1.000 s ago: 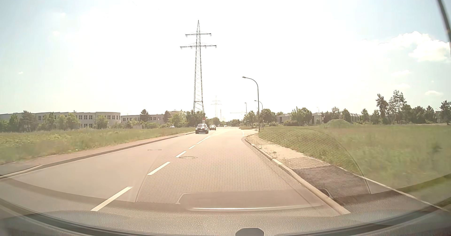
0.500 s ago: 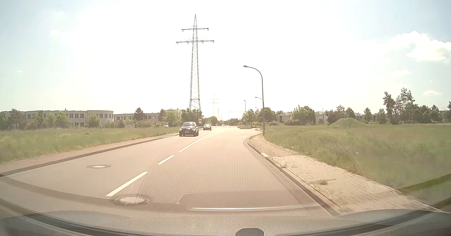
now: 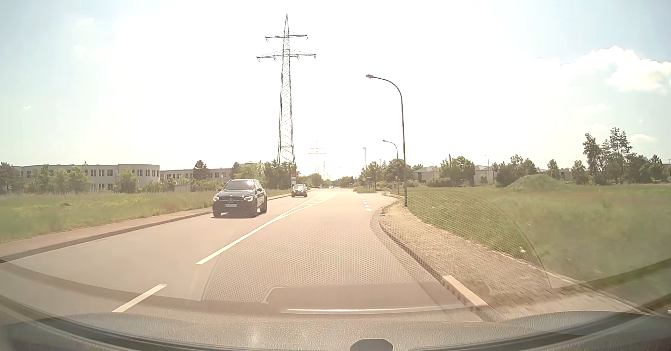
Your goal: Follow the waypoints while adhering to traffic rules and regulations
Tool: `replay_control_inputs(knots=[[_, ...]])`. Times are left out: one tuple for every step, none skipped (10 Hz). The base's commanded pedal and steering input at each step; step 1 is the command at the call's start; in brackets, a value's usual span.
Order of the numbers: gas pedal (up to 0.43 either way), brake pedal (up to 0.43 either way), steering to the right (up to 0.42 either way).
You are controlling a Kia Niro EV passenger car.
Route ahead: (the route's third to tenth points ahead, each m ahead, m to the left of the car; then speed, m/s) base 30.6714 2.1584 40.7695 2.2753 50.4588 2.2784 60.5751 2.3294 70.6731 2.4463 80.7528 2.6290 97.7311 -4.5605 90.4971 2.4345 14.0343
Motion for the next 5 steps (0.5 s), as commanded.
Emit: replay_control_inputs(knots=[[0.039,0.000,-0.005],[0.039,0.000,-0.005],[0.039,0.000,-0.003],[0.039,0.000,0.001],[0.039,0.000,0.004]])
